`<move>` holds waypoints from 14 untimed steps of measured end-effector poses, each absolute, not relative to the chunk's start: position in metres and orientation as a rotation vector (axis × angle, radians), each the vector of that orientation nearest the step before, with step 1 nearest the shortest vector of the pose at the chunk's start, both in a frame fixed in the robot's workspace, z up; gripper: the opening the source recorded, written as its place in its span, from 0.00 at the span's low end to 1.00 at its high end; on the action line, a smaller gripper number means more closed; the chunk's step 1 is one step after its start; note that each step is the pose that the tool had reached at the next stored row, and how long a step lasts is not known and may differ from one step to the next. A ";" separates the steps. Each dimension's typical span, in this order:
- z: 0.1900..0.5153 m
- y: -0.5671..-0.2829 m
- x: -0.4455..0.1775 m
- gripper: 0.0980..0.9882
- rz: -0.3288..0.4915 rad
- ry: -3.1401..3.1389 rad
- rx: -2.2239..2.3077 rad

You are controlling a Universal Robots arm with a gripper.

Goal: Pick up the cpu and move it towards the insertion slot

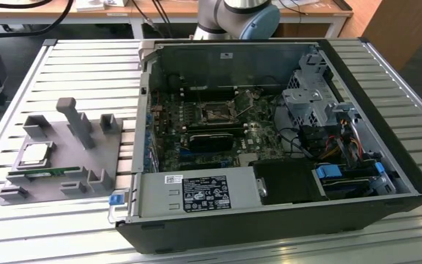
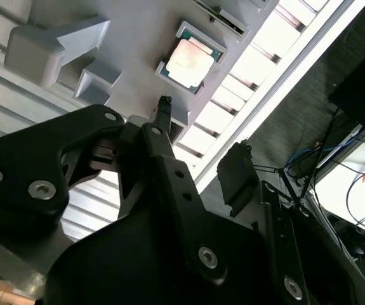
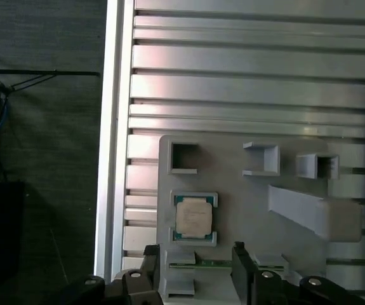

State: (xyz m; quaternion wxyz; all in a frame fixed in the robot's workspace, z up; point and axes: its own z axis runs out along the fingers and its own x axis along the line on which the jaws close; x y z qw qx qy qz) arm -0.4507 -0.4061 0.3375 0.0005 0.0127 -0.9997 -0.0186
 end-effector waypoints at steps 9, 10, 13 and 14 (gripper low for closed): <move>0.322 -0.409 -0.451 0.68 -0.059 -3.137 0.056; 0.321 -0.409 -0.451 0.68 -0.059 -3.137 0.056; 0.318 -0.410 -0.451 0.68 -0.059 -3.137 0.056; 0.317 -0.410 -0.451 0.68 -0.059 -3.137 0.056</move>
